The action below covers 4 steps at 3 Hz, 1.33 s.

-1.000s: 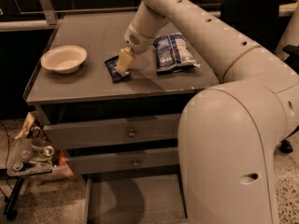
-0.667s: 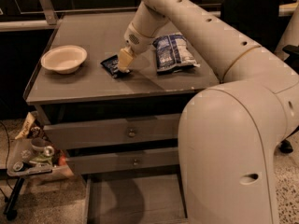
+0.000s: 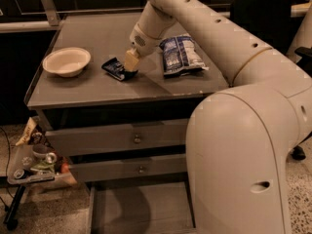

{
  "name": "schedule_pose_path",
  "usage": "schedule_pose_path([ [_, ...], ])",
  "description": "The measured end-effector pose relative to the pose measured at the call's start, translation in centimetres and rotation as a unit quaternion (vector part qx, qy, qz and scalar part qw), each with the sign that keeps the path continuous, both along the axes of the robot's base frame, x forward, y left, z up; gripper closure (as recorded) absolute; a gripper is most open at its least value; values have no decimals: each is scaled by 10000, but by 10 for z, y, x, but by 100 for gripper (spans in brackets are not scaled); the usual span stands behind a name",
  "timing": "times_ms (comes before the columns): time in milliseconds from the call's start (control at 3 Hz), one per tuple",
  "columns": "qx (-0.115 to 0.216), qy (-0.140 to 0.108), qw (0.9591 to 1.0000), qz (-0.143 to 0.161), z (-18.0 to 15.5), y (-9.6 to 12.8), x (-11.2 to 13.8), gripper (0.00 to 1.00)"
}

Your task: Place rxbar blueberry into bottom drawer

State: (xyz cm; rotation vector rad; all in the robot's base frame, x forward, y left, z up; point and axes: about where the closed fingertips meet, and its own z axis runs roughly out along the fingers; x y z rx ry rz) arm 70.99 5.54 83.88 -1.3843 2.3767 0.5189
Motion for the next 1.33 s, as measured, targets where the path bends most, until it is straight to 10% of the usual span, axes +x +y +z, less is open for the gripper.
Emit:
schedule_pose_path([
  [1333, 34, 226, 9989, -416, 17, -40, -109, 100],
])
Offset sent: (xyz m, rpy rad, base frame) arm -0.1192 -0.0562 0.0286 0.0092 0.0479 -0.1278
